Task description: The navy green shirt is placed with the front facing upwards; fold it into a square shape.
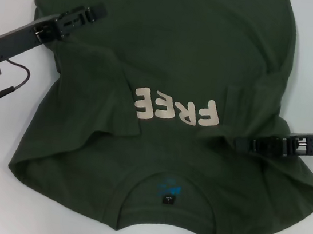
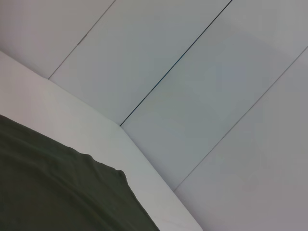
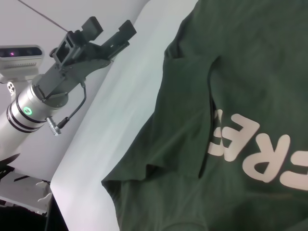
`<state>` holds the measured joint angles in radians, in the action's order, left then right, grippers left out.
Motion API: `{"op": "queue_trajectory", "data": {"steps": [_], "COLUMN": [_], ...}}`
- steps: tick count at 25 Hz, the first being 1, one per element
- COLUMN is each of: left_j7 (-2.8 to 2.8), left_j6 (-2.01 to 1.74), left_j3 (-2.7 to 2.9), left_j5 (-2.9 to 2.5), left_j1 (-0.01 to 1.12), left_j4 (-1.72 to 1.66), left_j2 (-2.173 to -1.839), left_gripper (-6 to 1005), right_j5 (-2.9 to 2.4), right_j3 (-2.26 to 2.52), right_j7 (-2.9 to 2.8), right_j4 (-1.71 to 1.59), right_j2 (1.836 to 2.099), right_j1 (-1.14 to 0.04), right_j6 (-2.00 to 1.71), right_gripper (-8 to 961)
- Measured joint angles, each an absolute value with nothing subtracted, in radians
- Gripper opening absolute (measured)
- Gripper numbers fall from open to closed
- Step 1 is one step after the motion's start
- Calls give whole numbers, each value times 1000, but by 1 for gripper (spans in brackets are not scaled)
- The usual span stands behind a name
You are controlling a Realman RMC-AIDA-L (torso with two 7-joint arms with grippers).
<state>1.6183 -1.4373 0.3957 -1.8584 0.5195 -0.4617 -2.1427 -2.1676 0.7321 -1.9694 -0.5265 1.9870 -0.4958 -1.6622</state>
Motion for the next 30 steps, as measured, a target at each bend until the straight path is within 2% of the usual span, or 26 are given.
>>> {"op": "queue_trajectory", "data": {"steps": [2,8,21,27,30], "left_j7": [1618,1618,1618,1618,1618], "left_j6": [-1437,-1436,-1434,-1434,-1434], "left_j3": [396,396,396,396,396], "left_j5": [-1859,-1859,-1859,-1859,-1859], "left_j1": [520,520,522,521,521], "left_j4": [-462,-462,-462,-462,-462], "left_j2": [-2143,-2142,-2146,-2147,-2148], "left_gripper": [846,847,847,847,847], "right_j5": [-2168,-2166,-2158,-2158,-2158], "right_j3": [732,710,467,434,397], "right_j7": [-1970,-1975,-1886,-1878,-1844], "right_j4": [-521,-517,-526,-528,-529], "right_j2": [1981,1967,1955,1937,1928], "right_j1": [-492,-473,-436,-393,-362], "right_j6": [-1664,-1686,-1789,-1808,-1814], "right_gripper": [15,188,572,563,664]}}
